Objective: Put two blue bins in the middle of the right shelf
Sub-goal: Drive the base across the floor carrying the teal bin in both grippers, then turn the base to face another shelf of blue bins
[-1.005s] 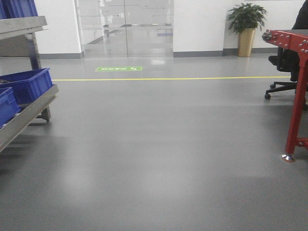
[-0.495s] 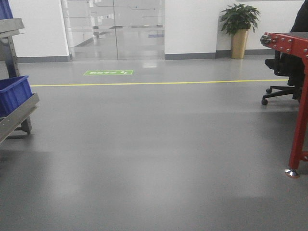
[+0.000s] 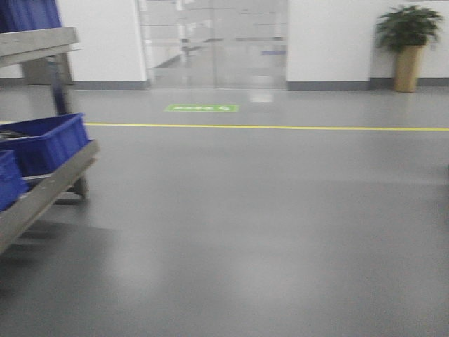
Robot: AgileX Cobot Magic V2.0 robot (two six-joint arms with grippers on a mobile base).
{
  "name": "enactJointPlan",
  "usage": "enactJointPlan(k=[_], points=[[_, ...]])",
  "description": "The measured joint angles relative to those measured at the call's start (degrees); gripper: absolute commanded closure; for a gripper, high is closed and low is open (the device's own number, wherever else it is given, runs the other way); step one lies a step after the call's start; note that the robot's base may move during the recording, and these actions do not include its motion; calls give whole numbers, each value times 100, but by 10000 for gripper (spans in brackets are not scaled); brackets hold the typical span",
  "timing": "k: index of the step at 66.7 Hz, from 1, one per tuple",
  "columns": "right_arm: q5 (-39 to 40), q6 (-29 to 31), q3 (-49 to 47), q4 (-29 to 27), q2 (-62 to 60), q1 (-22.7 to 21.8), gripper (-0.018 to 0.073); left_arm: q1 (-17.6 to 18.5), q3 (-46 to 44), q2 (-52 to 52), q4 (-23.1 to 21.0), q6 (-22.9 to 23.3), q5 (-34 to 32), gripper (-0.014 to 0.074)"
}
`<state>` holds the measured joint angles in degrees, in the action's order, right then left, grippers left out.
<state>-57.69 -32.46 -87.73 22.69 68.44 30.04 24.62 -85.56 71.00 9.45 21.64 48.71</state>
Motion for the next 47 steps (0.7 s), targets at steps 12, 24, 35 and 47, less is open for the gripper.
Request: enactJointPlan(k=[12, 24, 35, 47], points=[[23, 0, 0, 0, 0, 0, 725, 0, 0, 0, 4, 0, -4, 707], [43, 0, 0, 0, 0, 0, 725, 0, 0, 0, 20, 0, -4, 707], [56, 0, 0, 0, 0, 0, 725, 0, 0, 0, 29, 0, -4, 707], [56, 0, 0, 0, 0, 0, 725, 0, 0, 0, 29, 0, -14, 707]])
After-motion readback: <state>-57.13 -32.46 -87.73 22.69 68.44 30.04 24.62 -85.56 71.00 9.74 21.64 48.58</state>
